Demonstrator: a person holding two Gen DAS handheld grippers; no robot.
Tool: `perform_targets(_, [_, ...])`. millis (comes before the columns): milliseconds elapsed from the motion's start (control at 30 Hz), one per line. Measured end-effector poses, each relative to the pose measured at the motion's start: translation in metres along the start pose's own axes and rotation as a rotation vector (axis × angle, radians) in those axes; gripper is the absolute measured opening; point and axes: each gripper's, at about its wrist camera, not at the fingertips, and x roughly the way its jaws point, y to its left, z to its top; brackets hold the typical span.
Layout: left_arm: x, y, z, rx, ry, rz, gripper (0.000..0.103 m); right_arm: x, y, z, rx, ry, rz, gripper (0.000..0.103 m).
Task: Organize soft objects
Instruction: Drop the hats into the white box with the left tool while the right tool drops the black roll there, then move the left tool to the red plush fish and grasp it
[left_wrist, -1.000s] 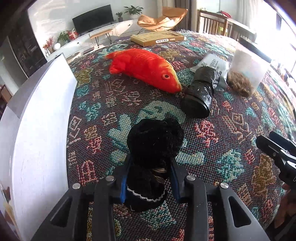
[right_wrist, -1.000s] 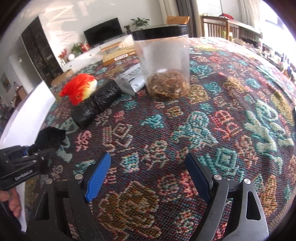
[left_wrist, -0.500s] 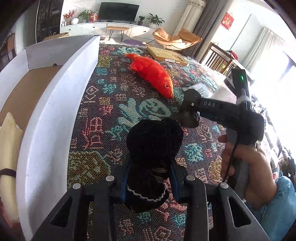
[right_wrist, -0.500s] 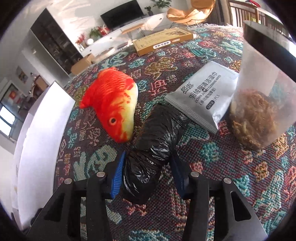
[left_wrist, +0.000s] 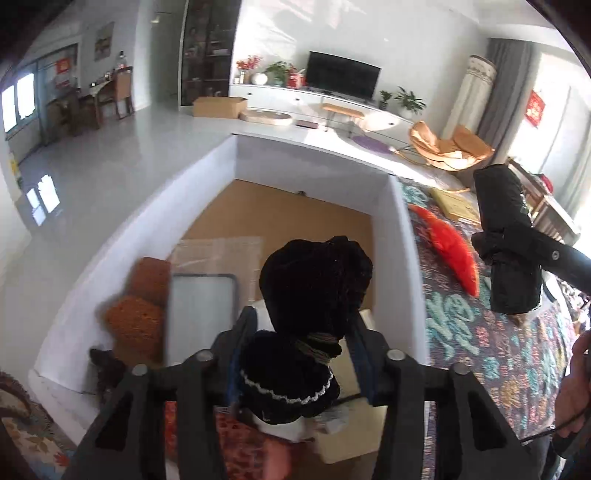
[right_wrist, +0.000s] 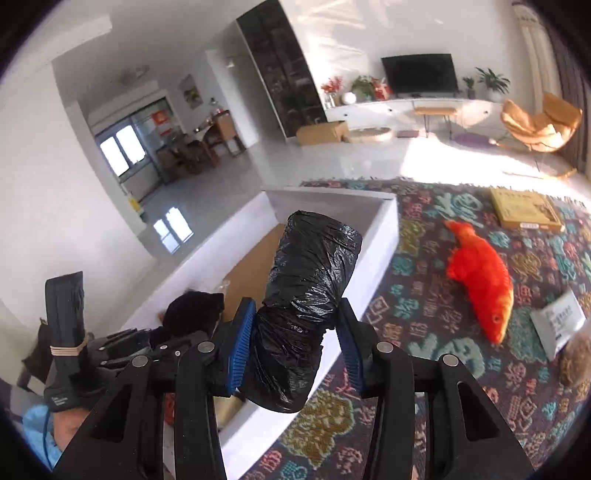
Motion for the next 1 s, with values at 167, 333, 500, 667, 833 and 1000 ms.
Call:
perform_targets(167, [0.004, 0.026, -0.012, -0.081, -0.016, 0.073, 0.099, 0.014, 0.001, -0.014, 0.019, 0.007, 0.003, 0.073])
perform_targets(333, [-0.001, -0.018, -0.014, -0.009, -0.048, -0.029, 0.099, -0.015, -0.059, -0.067, -0.023, -0.021, -0.226, 0.076])
perform_targets(500, [-0.005, -0.124, -0.029, 0.170, -0.010, -0.258, 0.099, -0.030, -0.154, -0.149, 0.062, 0.114, -0.563, 0.076])
perform_targets(667, [0.026, -0.226, -0.073, 0.348, 0.120, -0.384, 0.100, -0.070, -0.213, -0.191, 0.227, 0.100, -0.730, 0.076])
perform_targets(833, [0.110, -0.269, -0.090, 0.365, 0.170, -0.232, 0.100, -0.088, -0.231, -0.194, 0.345, 0.044, -0.750, 0.076])
perform_targets(1000, [0.163, -0.272, -0.083, 0.361, 0.137, -0.087, 0.100, -0.084, -0.245, -0.197, 0.401, 0.082, -0.757, 0.076])
